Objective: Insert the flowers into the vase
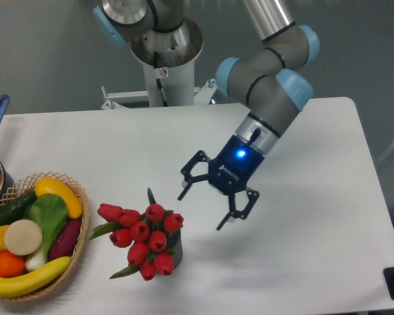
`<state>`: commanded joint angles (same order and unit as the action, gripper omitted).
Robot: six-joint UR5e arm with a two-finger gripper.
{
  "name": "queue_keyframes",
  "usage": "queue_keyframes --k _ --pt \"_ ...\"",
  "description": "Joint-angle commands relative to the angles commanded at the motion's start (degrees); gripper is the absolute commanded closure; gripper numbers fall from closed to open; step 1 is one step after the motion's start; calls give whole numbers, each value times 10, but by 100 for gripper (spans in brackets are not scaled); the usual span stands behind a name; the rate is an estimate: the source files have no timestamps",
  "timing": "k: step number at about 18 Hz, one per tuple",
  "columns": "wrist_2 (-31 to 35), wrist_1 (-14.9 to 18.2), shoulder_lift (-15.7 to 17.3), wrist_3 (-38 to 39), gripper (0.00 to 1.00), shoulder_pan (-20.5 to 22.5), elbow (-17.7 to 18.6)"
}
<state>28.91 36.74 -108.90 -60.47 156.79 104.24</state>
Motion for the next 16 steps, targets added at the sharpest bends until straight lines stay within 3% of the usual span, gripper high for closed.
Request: queue_keyframes --k 2,6,12,14,16 --pt "45 1 18 3 0 5 1" --pt "278 6 52 -1 0 4 3" --pt "415 11 51 -9 0 4 -12" --pt "440 42 48 -10 0 1 -30" --pt "459 100 44 -34 0 1 -56"
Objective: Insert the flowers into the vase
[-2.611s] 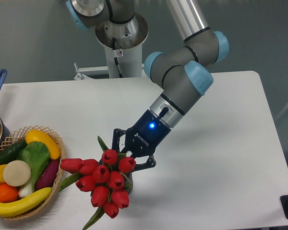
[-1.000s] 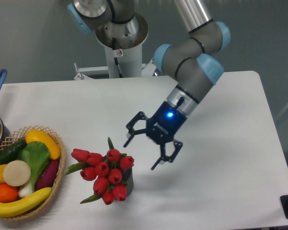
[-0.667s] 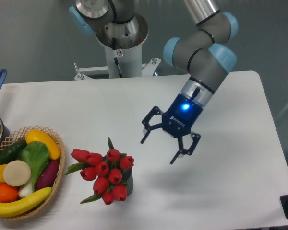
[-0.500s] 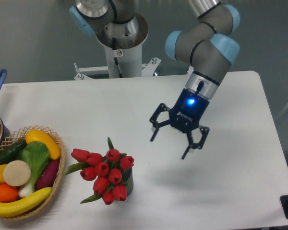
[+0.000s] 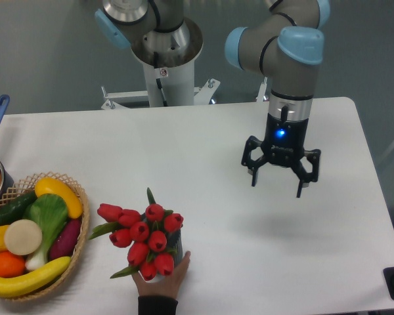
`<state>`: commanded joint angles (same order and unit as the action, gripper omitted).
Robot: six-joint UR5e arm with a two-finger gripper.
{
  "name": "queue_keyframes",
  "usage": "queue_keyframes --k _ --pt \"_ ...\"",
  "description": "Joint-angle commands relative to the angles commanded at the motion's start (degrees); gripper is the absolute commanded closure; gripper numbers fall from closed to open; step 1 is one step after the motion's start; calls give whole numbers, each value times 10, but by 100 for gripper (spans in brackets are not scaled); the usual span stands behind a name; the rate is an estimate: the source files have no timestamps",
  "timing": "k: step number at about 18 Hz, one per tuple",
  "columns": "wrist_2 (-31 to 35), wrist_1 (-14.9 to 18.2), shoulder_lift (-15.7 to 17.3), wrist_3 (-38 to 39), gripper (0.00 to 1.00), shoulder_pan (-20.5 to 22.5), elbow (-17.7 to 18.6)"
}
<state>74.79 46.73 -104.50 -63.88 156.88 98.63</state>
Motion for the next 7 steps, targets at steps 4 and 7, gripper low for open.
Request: queue_keyframes --k 4,7 --pt "41 88 -1 -68 0 -6 -31" --pt "67 89 -4 -78 0 -22 -19"
